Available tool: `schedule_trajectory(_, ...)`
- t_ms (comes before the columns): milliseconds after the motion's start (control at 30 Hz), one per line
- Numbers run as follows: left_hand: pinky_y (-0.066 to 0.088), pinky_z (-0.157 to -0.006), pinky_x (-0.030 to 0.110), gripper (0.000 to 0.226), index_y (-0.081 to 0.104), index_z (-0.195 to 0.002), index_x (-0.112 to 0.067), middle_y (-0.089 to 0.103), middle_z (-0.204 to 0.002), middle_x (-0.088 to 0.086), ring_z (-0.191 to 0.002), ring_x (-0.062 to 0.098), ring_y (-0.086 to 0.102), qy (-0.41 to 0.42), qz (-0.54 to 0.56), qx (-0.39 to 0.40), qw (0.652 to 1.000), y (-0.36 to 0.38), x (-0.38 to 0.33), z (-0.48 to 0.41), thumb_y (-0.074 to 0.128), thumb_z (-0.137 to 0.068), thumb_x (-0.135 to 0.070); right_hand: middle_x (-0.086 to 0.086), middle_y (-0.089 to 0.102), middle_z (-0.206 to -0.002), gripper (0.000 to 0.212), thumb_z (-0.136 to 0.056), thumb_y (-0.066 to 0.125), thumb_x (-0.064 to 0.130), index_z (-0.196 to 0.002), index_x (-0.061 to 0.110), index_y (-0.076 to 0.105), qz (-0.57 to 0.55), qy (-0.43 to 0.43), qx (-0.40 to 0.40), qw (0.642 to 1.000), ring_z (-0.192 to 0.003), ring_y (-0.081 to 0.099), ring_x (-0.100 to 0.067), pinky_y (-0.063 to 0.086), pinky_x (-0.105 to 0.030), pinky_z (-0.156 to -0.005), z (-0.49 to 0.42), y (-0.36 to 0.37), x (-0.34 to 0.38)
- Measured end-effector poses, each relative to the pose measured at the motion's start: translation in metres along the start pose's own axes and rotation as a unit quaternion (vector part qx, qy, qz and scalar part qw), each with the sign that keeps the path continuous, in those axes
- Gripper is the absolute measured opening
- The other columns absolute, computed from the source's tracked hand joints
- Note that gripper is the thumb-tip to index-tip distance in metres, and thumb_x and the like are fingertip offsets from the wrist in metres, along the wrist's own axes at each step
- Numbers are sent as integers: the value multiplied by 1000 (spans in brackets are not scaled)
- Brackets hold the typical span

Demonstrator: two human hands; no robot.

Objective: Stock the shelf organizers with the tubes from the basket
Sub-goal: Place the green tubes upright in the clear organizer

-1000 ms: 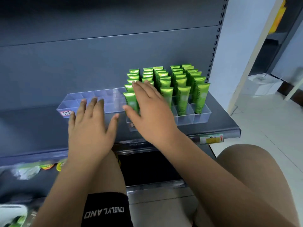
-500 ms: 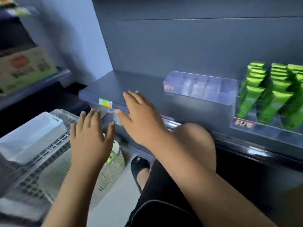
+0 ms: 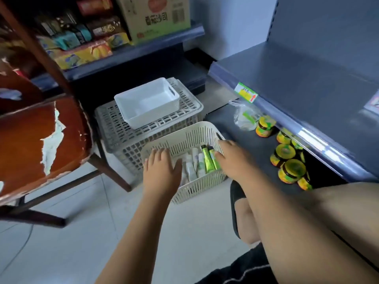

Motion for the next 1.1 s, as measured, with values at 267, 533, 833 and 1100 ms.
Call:
schedule_trajectory(267, 33, -118, 49, 53, 50, -140, -15, 49, -151, 7, -145, 29, 37, -66, 33, 121, 990, 101, 14, -33, 43, -101, -50, -7, 66, -129, 33, -98, 53, 23, -130, 22, 61, -138, 72, -46, 987, -115, 61, -32, 50, -38, -91, -60, 63, -18)
schedule_trajectory(533, 32, -118, 45, 51, 46, -144, -14, 45, -153, 8, -146, 28, 34, 44, -20, 195, 980, 182, -23, -134, 50, -102, -43, -15, 64, -115, 24, -93, 61, 15, -116, 8, 60, -131, 284, 52, 948, -104, 65, -34, 53, -40, -75, -129, 153, -46)
schedule_trajectory(833, 25, -123, 50, 81, 7, -160, -35, -4, -170, -16, -157, 18, 5, 201, -151, 292, 923, 275, -40, -217, 53, -99, -9, -11, 57, -137, 60, -83, 73, 25, -138, 11, 50, -236, 447, 118, 855, -123, 58, -31, 53, -41, -94, -185, 228, -73)
schedule_trajectory(1100, 37, -109, 51, 64, 43, -143, -24, 31, -155, 0, -144, 30, 30, 256, -260, 264, 893, 295, -35, -207, 72, -86, -24, -17, 41, -144, 55, -87, 60, 27, -138, 8, 50, -174, 391, 168, 888, -130, 45, -37, 45, -47, -102, -189, 246, -81)
Point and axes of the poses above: each hand's wrist, its own z-axis away from the middle knuckle, its own y-axis out of the palm, x = y × z, the point moved 4 cm from there along -z, towards the middle knuckle
